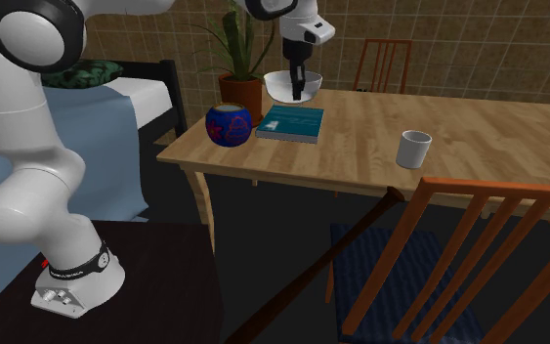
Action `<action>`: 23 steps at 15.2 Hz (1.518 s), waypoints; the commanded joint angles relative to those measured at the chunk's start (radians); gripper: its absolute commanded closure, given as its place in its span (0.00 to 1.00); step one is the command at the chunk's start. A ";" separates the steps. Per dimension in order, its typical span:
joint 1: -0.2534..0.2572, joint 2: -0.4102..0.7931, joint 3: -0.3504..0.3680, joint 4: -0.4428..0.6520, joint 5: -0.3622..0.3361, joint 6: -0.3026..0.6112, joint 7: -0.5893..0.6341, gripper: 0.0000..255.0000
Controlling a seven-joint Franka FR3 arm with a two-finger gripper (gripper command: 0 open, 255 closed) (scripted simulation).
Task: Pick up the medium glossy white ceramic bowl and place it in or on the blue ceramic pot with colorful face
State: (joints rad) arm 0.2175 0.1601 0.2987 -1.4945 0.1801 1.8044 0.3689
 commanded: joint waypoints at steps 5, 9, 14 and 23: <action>0.015 -0.088 0.016 -0.063 0.019 -0.014 0.036 1.00; 0.037 -0.209 0.040 -0.198 0.051 0.016 0.076 1.00; 0.073 -0.343 0.074 -0.330 0.091 0.035 0.134 1.00; 0.130 -0.499 0.131 -0.483 0.147 0.065 0.224 1.00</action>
State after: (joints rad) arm 0.3443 -0.3309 0.4270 -1.9617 0.3229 1.8602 0.5904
